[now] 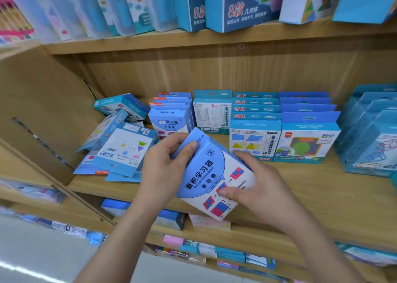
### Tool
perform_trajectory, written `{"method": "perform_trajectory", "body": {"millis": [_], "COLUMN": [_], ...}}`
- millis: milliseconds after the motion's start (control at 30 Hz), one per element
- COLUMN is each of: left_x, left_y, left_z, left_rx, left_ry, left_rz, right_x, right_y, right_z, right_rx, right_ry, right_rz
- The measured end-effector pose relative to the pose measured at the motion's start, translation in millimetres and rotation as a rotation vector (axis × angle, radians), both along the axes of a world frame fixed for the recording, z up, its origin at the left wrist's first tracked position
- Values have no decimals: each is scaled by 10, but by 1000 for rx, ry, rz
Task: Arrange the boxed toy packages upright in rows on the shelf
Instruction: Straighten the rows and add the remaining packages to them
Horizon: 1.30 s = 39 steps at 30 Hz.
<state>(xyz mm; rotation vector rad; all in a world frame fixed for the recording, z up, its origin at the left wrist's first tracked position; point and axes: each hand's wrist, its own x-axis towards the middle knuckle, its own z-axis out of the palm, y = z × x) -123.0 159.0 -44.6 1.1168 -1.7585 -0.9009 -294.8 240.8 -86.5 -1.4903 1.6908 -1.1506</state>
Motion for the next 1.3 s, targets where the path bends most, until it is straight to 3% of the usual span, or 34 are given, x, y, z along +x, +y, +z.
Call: {"method": "perform_trajectory", "body": {"millis": [200,333,400,567,700,1000,1167,1233,1300], "left_x": [-105,-134,-202,-297,-202,267,661,712,732], "left_y": [-8,162,263,319,251,-132,-992,-1397,-1665], "left_z": [11,-44,-77,-91,-122,-245,-258,-343,-471], "left_rx": [14,414,496,397,327,266,-327,-394,-332], "left_ry": [95,321,347,327,268,-54,-695,-1008,-1215], "left_rz": [-8,-148,-240,-264,-311,-513,-98,-41,-69], "right_x": [-92,-239,-267,-286,-382,-158,167,289,420], "right_y": [123,198,212,228,211,-135,-409,-555,-708], "right_z": [45,81,66,27,49,126,113,112,108], "right_rx": [-41,-95,-99,-33,26,-5,-99,-135,-156], "right_ry": [-300,-412,-451,-511,-396,-313,-220,-178,-138], "right_rz": [-90,-165,-165,-133,-34,-13,-235,-306,-343]}}
